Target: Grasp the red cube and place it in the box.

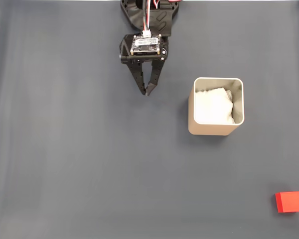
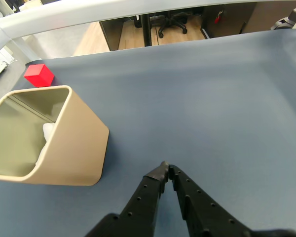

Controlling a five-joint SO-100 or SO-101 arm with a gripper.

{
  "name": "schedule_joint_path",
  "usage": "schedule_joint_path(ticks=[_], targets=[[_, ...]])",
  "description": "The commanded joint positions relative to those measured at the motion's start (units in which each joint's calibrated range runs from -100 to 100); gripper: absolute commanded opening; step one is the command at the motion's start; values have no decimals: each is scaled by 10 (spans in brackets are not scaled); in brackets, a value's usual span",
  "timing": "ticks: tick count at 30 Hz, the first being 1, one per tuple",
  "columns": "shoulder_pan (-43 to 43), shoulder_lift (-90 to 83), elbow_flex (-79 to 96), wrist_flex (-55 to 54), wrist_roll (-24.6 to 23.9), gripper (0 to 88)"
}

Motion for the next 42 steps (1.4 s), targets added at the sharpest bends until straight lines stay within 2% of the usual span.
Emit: schedule_joint_path(ticks=[1, 17, 30, 37, 42], targets=[[0, 50, -82, -15, -3, 2], [-67, 325, -421, 56, 21, 2], [-190, 510, -695, 130, 48, 2], [-246, 592, -783, 136, 74, 2], [-278, 646, -835, 138, 76, 2]])
